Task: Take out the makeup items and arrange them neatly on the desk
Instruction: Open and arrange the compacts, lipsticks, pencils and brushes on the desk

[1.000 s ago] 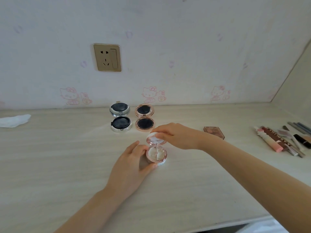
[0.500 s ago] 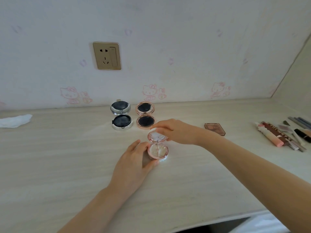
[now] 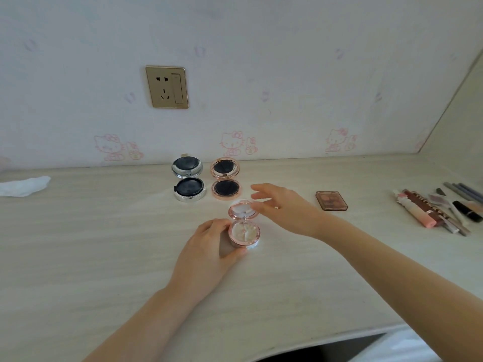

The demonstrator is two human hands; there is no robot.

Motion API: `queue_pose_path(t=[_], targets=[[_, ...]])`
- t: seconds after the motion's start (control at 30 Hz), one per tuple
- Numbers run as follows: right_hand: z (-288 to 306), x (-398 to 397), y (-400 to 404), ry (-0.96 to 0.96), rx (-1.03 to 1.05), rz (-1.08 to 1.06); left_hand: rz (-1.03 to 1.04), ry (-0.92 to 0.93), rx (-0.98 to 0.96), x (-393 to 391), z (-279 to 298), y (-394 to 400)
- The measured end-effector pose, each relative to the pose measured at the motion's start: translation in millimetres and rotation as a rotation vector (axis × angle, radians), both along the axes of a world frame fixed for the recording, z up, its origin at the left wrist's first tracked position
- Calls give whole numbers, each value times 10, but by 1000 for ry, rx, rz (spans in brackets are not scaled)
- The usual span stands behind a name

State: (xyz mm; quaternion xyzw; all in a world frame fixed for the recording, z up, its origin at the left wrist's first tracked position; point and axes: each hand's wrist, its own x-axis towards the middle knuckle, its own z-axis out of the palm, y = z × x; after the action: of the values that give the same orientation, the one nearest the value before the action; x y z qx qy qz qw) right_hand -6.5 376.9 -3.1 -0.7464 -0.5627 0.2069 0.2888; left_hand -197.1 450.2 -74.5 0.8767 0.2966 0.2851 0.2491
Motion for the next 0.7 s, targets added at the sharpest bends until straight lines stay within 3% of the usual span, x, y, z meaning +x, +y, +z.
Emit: queue_pose_path(t=[0.13,0.47,0.7], targets=[[-208,-49,-194,-15,17,-60,3,-19,-23,-8,21,-6],[-537,-342,-389,-309,166,-44,-8,-30,-9,6,19,-18],[-595,-366,-309,-348,203,-87,-13,12,-2,22,23,-23]])
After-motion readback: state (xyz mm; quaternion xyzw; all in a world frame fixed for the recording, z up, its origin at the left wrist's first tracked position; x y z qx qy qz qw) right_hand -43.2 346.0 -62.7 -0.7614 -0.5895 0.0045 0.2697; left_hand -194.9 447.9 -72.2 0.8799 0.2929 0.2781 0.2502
